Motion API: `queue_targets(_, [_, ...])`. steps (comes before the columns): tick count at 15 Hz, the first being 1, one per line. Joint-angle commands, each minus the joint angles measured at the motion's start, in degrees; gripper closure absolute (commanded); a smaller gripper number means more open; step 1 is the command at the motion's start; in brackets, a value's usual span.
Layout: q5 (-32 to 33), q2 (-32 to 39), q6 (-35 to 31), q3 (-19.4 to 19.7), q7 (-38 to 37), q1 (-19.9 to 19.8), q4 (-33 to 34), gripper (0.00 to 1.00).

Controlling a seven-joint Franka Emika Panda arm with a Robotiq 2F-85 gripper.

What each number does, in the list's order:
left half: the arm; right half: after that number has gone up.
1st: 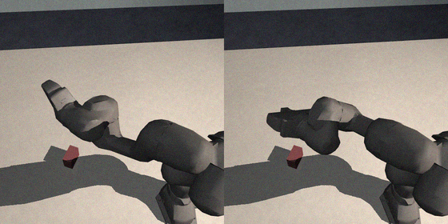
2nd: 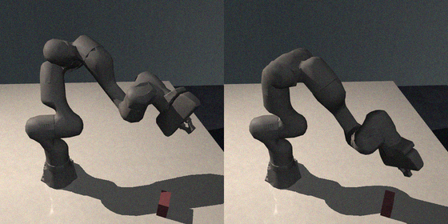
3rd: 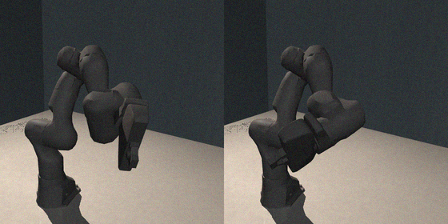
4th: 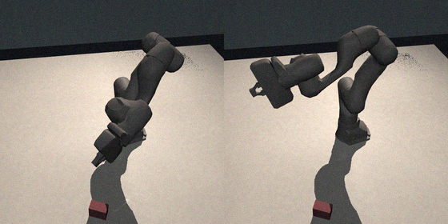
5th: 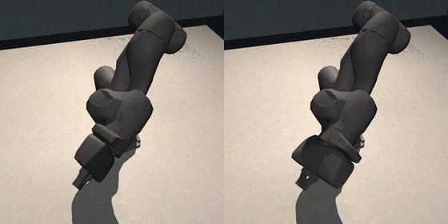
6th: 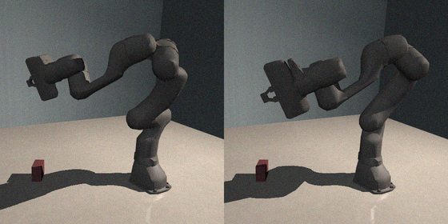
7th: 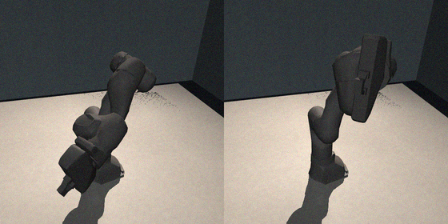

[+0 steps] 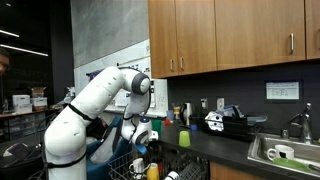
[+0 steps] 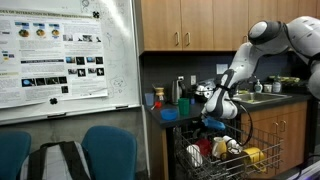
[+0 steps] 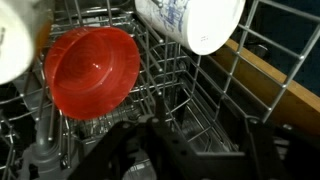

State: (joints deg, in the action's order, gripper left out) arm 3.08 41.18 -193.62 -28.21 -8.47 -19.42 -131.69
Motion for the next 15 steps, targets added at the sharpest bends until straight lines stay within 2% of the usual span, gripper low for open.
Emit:
queue_targets(1, [-3.71, -6.97, 1.92, 12.36, 1.03, 14.31, -1.26, 0.10])
queue_targets(3, [-5.18, -7.75, 2.02, 18.62, 1.85, 21.60, -0.80, 0.00])
queue_targets(4, [-6.41, -8.20, 2.49, 22.25, 2.08, 25.71, -0.54, 0.00])
queue_targets(8, [-9.36, -7.88, 5.58, 32.36, 2.63, 36.44, 0.39, 0.00])
queue_targets(10, [-9.74, -7.18, 6.99, 36.21, 2.03, 39.86, 0.59, 0.00])
queue_targets(13, [-9.30, -6.23, 7.01, 39.32, 1.59, 41.97, 0.66, 0.00])
queue_targets(15, [-9.24, -5.26, 6.17, 39.94, 1.52, 42.04, 0.92, 0.00])
